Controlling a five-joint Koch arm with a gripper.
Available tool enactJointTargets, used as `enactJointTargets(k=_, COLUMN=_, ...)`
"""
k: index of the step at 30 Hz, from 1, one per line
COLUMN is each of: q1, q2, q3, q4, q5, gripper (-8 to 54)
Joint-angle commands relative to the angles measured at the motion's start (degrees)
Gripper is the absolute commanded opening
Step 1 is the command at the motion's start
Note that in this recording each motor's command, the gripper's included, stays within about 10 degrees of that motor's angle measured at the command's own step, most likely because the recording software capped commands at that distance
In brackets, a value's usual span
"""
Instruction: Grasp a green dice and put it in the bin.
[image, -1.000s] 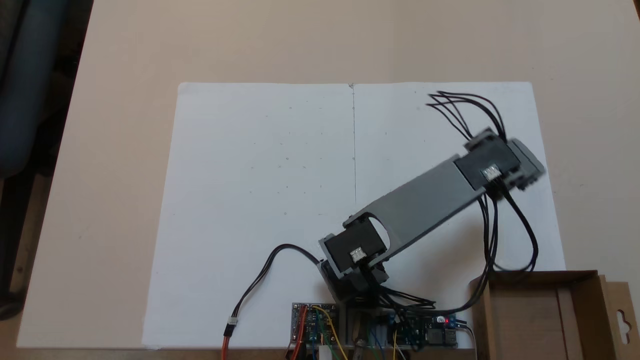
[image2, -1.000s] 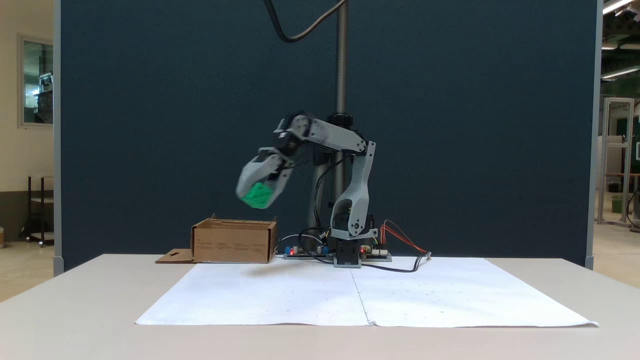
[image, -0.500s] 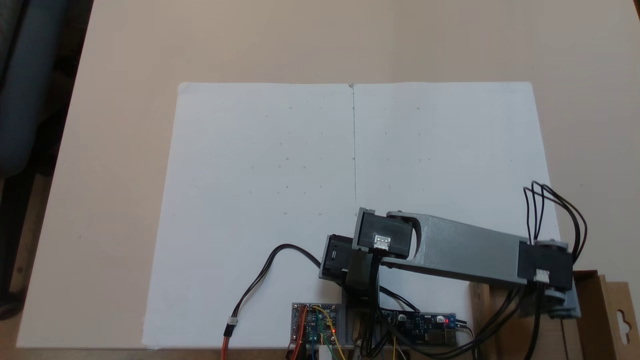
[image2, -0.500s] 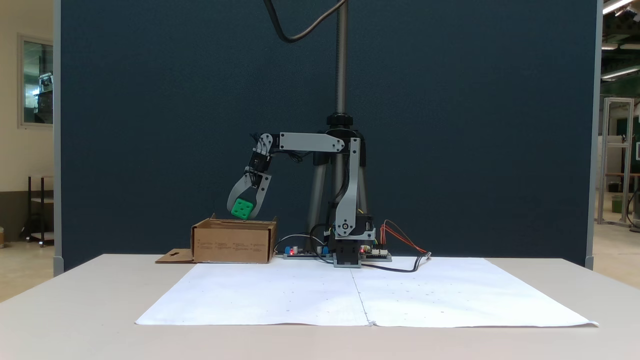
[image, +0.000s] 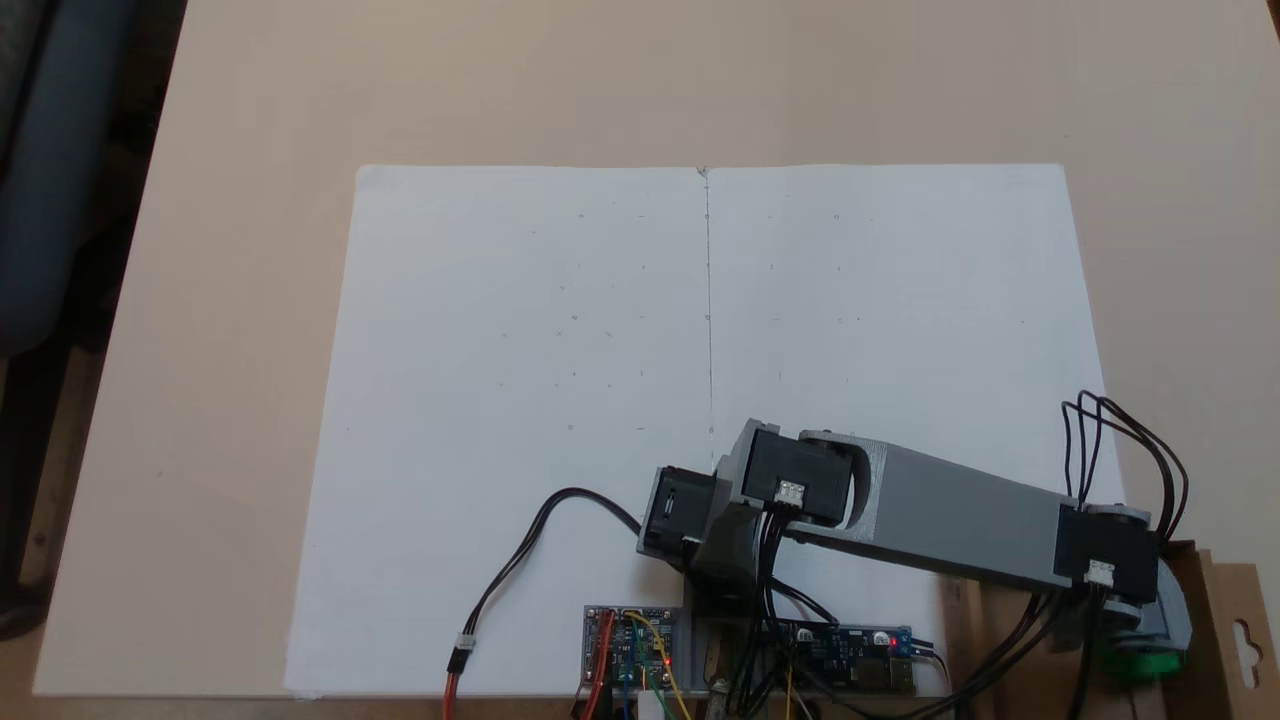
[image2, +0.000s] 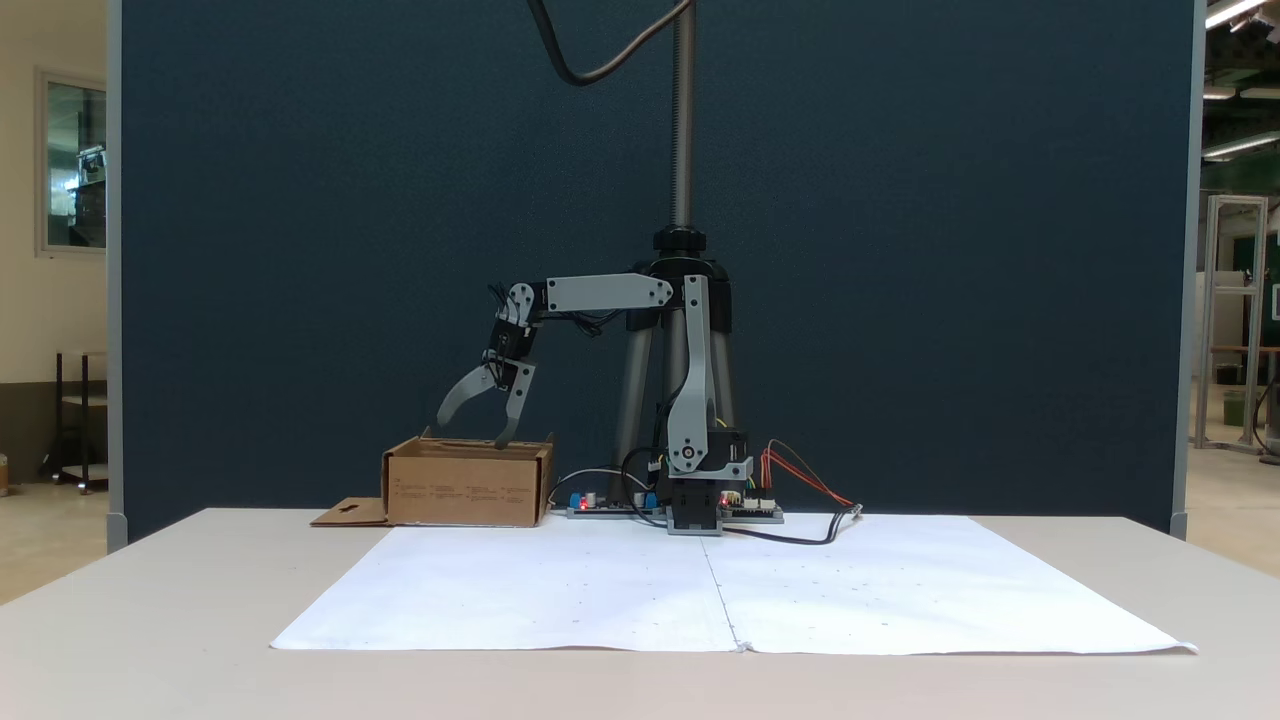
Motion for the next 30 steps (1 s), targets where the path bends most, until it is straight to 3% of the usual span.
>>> enactJointTargets(k=1, q1=-1.14, q2=1.05, q3=-3.69, q4=-3.08, q5=4.31, gripper=40.0)
enactJointTargets(k=9, q1=-25.05, q2=12.13, q3=-6.59, q4=-3.08, q5=18.11, gripper=40.2)
enactJointTargets(k=14, q1=-44.03, q2=14.24, q3=-6.59, q4=-3.16, q5=19.16, gripper=44.3)
enactJointTargets(k=30, q1=-94.31, q2=13.97, q3=-6.42, q4=-9.84, q5=20.74, gripper=44.4)
